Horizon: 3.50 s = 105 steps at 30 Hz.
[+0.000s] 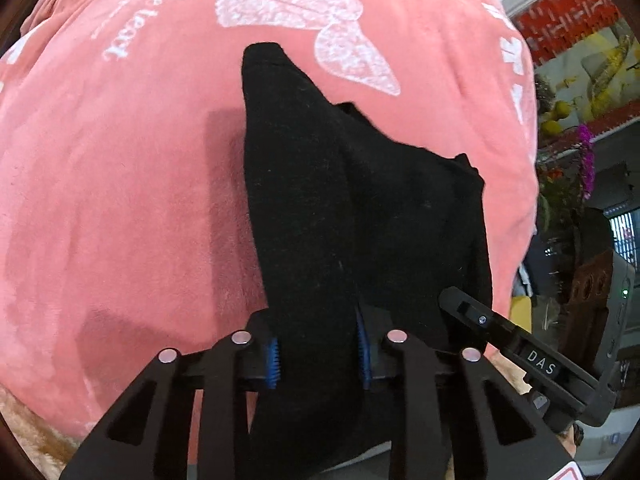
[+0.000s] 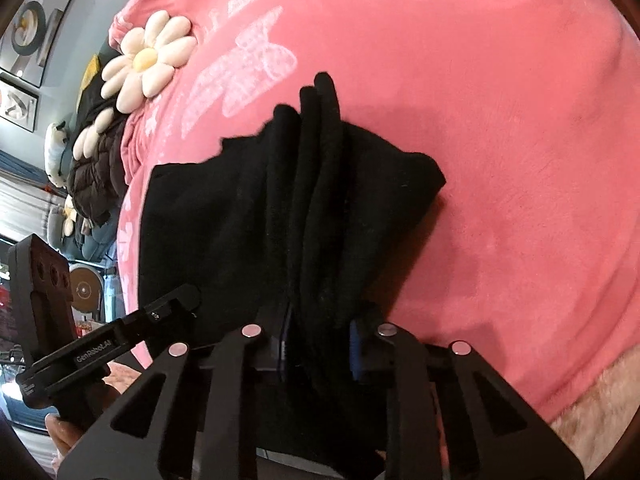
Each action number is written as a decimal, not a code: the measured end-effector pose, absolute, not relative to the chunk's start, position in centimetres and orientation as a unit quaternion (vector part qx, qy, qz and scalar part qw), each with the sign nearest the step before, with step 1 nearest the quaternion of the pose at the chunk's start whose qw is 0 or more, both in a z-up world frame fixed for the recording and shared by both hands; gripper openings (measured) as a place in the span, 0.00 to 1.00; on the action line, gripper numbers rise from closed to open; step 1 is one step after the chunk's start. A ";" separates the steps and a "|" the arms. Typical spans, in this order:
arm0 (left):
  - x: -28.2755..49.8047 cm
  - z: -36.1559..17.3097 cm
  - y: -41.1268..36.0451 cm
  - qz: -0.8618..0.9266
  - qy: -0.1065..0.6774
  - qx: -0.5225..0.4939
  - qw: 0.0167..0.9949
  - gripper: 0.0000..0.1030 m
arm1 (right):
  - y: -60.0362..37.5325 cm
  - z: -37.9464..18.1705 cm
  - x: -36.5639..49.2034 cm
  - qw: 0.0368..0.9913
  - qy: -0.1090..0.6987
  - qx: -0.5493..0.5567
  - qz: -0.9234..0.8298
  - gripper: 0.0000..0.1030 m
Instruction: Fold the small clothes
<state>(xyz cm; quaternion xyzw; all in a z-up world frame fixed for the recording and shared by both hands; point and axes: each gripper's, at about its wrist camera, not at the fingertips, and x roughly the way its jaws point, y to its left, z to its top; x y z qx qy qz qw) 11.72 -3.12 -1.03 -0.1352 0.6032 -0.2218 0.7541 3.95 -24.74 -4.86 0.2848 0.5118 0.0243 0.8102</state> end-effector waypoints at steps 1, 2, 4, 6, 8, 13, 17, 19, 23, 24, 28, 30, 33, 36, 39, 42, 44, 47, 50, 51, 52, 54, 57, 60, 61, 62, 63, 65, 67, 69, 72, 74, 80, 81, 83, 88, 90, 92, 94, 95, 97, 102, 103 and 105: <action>11.4 -0.4 -3.0 -0.224 0.599 -0.128 0.758 0.23 | -24.4 -4.1 3.7 0.814 0.507 0.283 0.026 0.19; 11.2 0.0 -3.0 -0.224 0.596 -0.123 0.761 0.23 | -23.8 -3.3 3.5 0.817 0.503 0.279 0.029 0.18; 10.5 1.3 -2.8 -0.225 0.587 -0.106 0.771 0.23 | -23.0 -1.7 3.0 0.825 0.497 0.267 0.032 0.18; 9.9 2.8 -2.2 -0.228 0.577 -0.095 0.778 0.23 | -22.0 -0.1 2.6 0.833 0.487 0.259 0.038 0.18; 9.5 4.0 -1.9 -0.229 0.568 -0.084 0.786 0.23 | -21.1 1.4 2.1 0.841 0.475 0.257 0.046 0.18; 8.3 7.7 1.3 -0.226 0.538 -0.074 0.808 0.23 | -17.9 5.3 1.3 0.862 0.441 0.239 0.071 0.18; 8.3 10.5 4.1 -0.224 0.511 -0.068 0.827 0.23 | -14.9 7.9 1.7 0.874 0.420 0.228 0.093 0.18; 8.6 12.0 5.6 -0.221 0.496 -0.068 0.837 0.23 | -13.5 9.0 2.1 0.879 0.410 0.219 0.105 0.17; 9.8 13.5 8.6 -0.210 0.478 -0.074 0.850 0.23 | -10.3 10.7 4.1 0.887 0.396 0.203 0.124 0.17; 10.2 13.6 9.6 -0.206 0.474 -0.076 0.853 0.23 | -10.0 10.8 4.3 0.888 0.395 0.201 0.125 0.17; 12.2 13.0 11.3 -0.200 0.466 -0.077 0.859 0.23 | -8.2 10.4 6.4 0.888 0.399 0.193 0.126 0.17; 13.6 12.0 11.8 -0.198 0.465 -0.073 0.860 0.29 | -7.8 9.1 7.7 0.887 0.404 0.188 0.120 0.19; 15.9 7.9 13.3 -0.178 0.465 -0.087 0.863 0.42 | -8.1 4.9 9.9 0.893 0.422 0.145 0.053 0.24; 17.2 3.3 13.9 -0.140 0.504 -0.082 0.848 0.41 | -10.0 1.5 10.0 0.869 0.458 0.186 0.027 0.24; 16.5 1.7 14.6 -0.149 0.503 -0.100 0.845 0.42 | -10.5 -0.1 9.9 0.852 0.483 0.197 0.035 0.33; 16.3 0.7 14.9 -0.151 0.502 -0.120 0.843 0.46 | -10.2 -1.5 11.2 0.845 0.495 0.199 0.044 0.49; 16.3 0.0 15.0 -0.145 0.509 -0.131 0.838 0.46 | -9.9 -2.4 12.3 0.839 0.500 0.208 0.050 0.62; 16.4 -1.0 15.6 -0.140 0.514 -0.147 0.833 0.53 | -8.3 -4.5 14.4 0.824 0.524 0.210 0.054 0.66; 16.7 -2.1 16.3 -0.129 0.528 -0.167 0.823 0.54 | -7.3 -6.5 15.4 0.812 0.535 0.225 0.061 0.32; 16.8 -2.4 16.6 -0.127 0.531 -0.177 0.819 0.54 | -7.6 -6.4 15.3 0.813 0.530 0.233 0.061 0.25; 16.8 -2.4 16.7 -0.127 0.529 -0.183 0.819 0.54 | -7.9 -6.0 15.2 0.814 0.522 0.245 0.064 0.18; 16.5 -2.0 16.6 -0.132 0.519 -0.183 0.824 0.54 | -8.5 -4.0 14.2 0.828 0.497 0.249 0.071 0.14; 16.0 -1.9 15.7 -0.139 0.518 -0.162 0.828 0.54 | -9.5 -2.8 12.9 0.843 0.486 0.223 0.049 0.14; 15.9 -2.6 14.2 -0.147 0.531 -0.152 0.821 0.54 | -10.2 -5.8 13.1 0.833 0.513 0.203 0.036 0.17; 16.0 -2.8 13.6 -0.149 0.534 -0.149 0.819 0.54 | -10.2 -6.2 13.1 0.830 0.516 0.205 0.042 0.19; 15.9 -2.9 13.0 -0.150 0.535 -0.141 0.819 0.54 | -10.3 -5.6 13.0 0.833 0.513 0.205 0.038 0.25; 15.8 -2.8 12.7 -0.149 0.535 -0.132 0.821 0.54 | -10.3 -4.8 12.7 0.837 0.509 0.199 0.029 0.28; 15.1 -2.4 12.0 -0.148 0.529 -0.110 0.828 0.54 | -10.0 -2.5 11.3 0.857 0.487 0.168 0.010 0.29; 14.3 -2.0 11.8 -0.148 0.522 -0.100 0.834 0.54 | -9.9 -0.8 9.0 0.877 0.462 0.132 -0.006 0.44; 13.2 -1.6 11.4 -0.144 0.516 -0.093 0.839 0.54 | -9.8 0.0 6.7 0.891 0.442 0.102 -0.023 0.57; 11.4 -1.0 10.5 -0.133 0.499 -0.077 0.853 0.56 | -9.5 0.1 3.4 0.901 0.429 0.050 -0.041 0.63; 10.2 -0.9 9.8 -0.126 0.493 -0.064 0.858 0.57 | -9.2 -0.4 1.8 0.904 0.424 0.025 -0.052 0.68; 7.2 -1.3 7.6 -0.115 0.485 -0.008 0.867 0.57 | -10.0 -1.5 -0.8 0.902 0.425 0.039 -0.061 0.72; 6.8 -1.3 7.4 -0.115 0.484 -0.003 0.868 0.57 | -10.1 -1.7 -1.2 0.902 0.425 0.042 -0.064 0.75; 6.0 -1.5 7.2 -0.107 0.485 -0.003 0.868 0.57 | -10.3 -2.0 -1.7 0.903 0.421 0.047 -0.067 0.76; 4.6 -1.9 6.8 -0.090 0.471 0.010 0.877 0.57 | -10.4 -3.3 -3.0 0.907 0.412 0.044 -0.075 0.82; 4.1 -2.2 6.5 -0.085 0.467 0.018 0.880 0.57 | -10.1 -4.1 -3.4 0.907 0.413 0.033 -0.072 0.83; 4.0 -2.6 6.2 -0.075 0.471 0.024 0.879 0.57 | -10.1 -4.7 -3.6 0.905 0.419 0.029 -0.068 0.84; 3.7 -3.1 6.2 -0.067 0.474 0.009 0.878 0.57 | -10.4 -4.9 -3.4 0.902 0.425 0.036 -0.071 0.85; 3.5 -3.3 6.1 -0.066 0.476 0.001 0.877 0.57 | -10.6 -5.1 -3.4 0.900 0.427 0.041 -0.073 0.86; 3.5 -3.6 5.8 -0.059 0.481 0.007 0.875 0.57 | -11.0 -5.3 -3.4 0.898 0.431 0.050 -0.075 0.86; 3.6 -3.9 5.8 -0.052 0.483 0.012 0.874 0.57 | -11.0 -5.9 -3.0 0.892 0.444 0.048 -0.077 0.87; 3.5 -3.9 5.8 -0.051 0.484 0.011 0.874 0.57 | -10.9 -5.9 -3.0 0.892 0.443 0.044 -0.078 0.87; 3.5 -3.9 5.7 -0.048 0.484 0.013 0.874 0.57 | -10.7 -5.8 -3.1 0.894 0.440 0.036 -0.079 0.87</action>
